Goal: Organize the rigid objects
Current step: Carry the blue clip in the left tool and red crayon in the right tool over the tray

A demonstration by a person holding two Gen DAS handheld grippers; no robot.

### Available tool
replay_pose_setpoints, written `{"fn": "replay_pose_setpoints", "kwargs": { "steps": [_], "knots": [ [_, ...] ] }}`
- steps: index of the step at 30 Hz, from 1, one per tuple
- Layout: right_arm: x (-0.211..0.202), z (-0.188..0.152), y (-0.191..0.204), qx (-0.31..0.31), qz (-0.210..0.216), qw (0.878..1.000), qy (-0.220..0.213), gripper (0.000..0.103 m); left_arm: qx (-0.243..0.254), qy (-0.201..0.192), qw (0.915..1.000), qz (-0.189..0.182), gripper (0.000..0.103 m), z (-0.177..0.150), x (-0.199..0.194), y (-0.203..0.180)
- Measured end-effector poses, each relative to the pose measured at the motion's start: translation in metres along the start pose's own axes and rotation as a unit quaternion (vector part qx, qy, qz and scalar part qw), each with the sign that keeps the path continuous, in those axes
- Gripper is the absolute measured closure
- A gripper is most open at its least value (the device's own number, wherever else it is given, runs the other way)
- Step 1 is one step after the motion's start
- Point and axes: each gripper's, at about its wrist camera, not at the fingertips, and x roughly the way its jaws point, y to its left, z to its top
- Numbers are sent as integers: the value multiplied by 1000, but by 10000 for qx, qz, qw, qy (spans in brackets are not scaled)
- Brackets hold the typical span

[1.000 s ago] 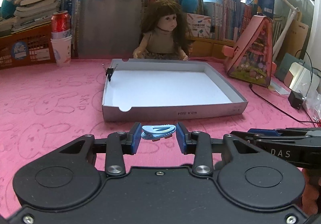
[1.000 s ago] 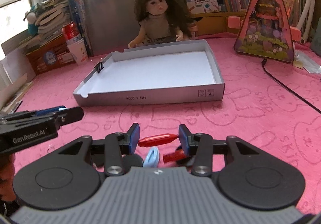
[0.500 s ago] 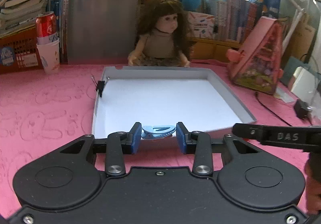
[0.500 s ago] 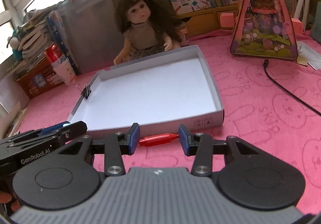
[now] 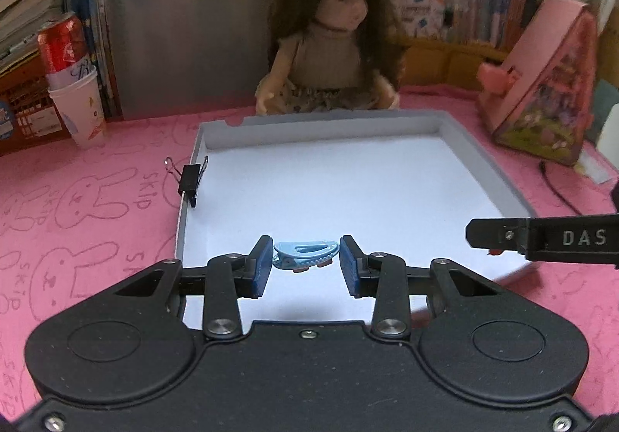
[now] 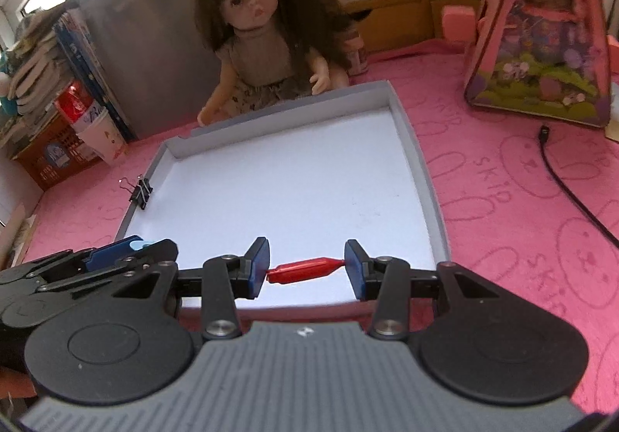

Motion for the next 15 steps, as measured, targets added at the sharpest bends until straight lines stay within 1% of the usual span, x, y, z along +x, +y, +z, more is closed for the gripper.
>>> {"fn": "replay_pose_setpoints", "kwargs": {
  "steps": [5,8,15],
  "knots": [
    [13,18,4,-130,-162,9997,141,56,-59,268,9996,23,68,14,23,1],
    [20,25,7,-216,-244,9993,202,56,-126,385,9992,31,68,14,33,3],
    [33,29,5,-154,-255,9990,326,55,-133,510,9986,85,68,9,42,3]
  ]
}}
